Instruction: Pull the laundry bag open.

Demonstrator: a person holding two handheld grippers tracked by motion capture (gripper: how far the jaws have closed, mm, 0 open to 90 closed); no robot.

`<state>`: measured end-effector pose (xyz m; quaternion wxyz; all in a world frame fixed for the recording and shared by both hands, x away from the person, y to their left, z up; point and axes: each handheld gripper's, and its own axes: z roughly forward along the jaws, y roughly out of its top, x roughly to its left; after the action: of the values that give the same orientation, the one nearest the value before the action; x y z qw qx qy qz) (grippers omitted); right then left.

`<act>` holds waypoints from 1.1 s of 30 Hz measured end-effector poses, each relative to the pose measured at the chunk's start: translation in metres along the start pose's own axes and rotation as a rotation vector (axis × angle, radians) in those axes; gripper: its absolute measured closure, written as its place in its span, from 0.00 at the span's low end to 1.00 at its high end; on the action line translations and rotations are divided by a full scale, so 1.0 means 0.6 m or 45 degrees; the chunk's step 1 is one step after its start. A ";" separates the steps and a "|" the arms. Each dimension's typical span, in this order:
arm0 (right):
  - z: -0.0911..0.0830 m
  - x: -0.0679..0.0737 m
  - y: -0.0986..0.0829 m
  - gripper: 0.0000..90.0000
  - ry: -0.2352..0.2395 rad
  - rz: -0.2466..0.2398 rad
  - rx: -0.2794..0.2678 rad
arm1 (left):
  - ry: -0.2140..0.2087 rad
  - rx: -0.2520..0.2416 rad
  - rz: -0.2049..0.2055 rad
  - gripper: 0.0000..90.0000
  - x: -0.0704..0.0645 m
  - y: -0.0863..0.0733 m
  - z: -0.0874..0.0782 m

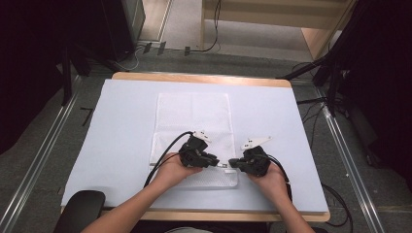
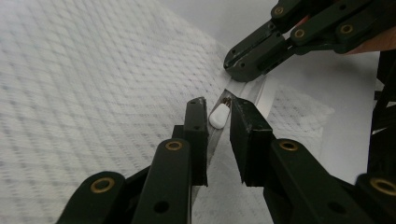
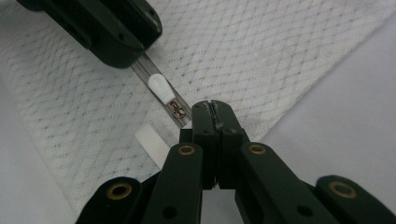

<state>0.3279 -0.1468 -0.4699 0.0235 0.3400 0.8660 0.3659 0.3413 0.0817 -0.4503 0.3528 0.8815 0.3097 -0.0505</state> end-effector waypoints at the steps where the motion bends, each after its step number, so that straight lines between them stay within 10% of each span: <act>1: 0.000 0.001 0.000 1.00 -0.004 -0.001 0.000 | 0.002 0.011 0.000 0.87 0.000 -0.001 0.004; 8: 0.000 0.003 0.000 1.00 -0.019 -0.009 -0.001 | -0.027 0.000 -0.059 0.87 0.011 -0.007 0.022; 33: 0.000 0.006 0.001 1.00 -0.029 -0.017 0.007 | -0.038 -0.005 -0.021 0.90 -0.007 -0.004 0.033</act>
<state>0.3257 -0.1443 -0.4687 0.0348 0.3383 0.8691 0.3593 0.3392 0.0676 -0.4651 0.3588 0.8773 0.3119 -0.0658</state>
